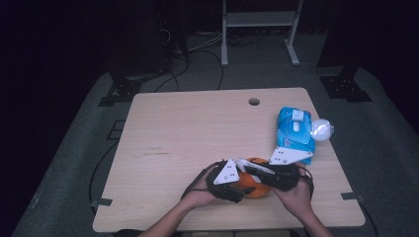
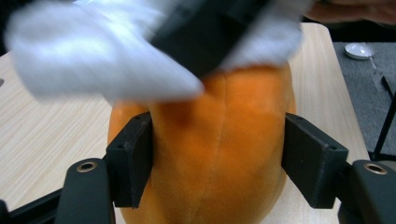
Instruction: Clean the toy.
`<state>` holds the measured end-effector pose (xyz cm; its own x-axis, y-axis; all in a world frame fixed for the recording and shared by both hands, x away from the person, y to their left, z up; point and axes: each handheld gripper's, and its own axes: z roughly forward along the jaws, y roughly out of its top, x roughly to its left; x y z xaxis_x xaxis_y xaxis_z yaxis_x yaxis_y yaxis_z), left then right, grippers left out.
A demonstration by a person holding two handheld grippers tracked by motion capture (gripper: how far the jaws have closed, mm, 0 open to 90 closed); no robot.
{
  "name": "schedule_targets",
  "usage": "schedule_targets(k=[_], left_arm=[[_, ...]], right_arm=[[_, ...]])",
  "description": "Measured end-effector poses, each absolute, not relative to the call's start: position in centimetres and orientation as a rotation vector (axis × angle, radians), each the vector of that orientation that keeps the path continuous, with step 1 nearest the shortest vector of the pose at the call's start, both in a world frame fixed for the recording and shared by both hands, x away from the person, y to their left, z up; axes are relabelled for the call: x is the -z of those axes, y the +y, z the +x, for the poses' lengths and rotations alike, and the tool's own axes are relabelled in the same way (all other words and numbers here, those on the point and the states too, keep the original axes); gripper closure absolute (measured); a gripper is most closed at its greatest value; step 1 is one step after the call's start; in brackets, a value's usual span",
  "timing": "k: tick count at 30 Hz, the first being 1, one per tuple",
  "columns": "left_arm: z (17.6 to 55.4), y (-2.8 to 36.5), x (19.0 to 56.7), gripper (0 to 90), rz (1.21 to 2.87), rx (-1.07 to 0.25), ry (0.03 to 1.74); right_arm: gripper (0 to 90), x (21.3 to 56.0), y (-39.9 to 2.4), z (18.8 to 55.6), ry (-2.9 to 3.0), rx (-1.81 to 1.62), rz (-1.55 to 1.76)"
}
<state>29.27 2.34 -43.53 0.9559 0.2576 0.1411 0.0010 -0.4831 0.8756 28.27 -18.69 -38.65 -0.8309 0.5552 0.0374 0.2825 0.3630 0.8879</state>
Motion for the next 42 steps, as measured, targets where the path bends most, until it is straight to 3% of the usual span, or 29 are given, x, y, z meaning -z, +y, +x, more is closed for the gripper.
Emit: schedule_targets(k=[8, 13, 23, 42], left_arm=[[29.0, 2.0, 43.4, 32.0, 2.056, -0.303, 0.149], [29.1, 2.0, 43.4, 32.8, 2.073, -0.315, 0.145], [31.3, 4.2, 43.7, 33.1, 2.017, -0.197, 0.291], [32.8, 5.5, 44.3, 33.1, 1.959, -0.105, 0.41]], right_arm=[[79.8, 38.8, -22.0, 29.8, 2.31, -1.443, 0.882], [79.9, 38.9, -21.8, 29.7, 2.324, -1.446, 0.889], [79.9, 40.2, -24.1, 31.0, 2.29, -1.508, 1.046], [79.8, 41.0, -24.8, 31.5, 2.286, -1.554, 1.12]])
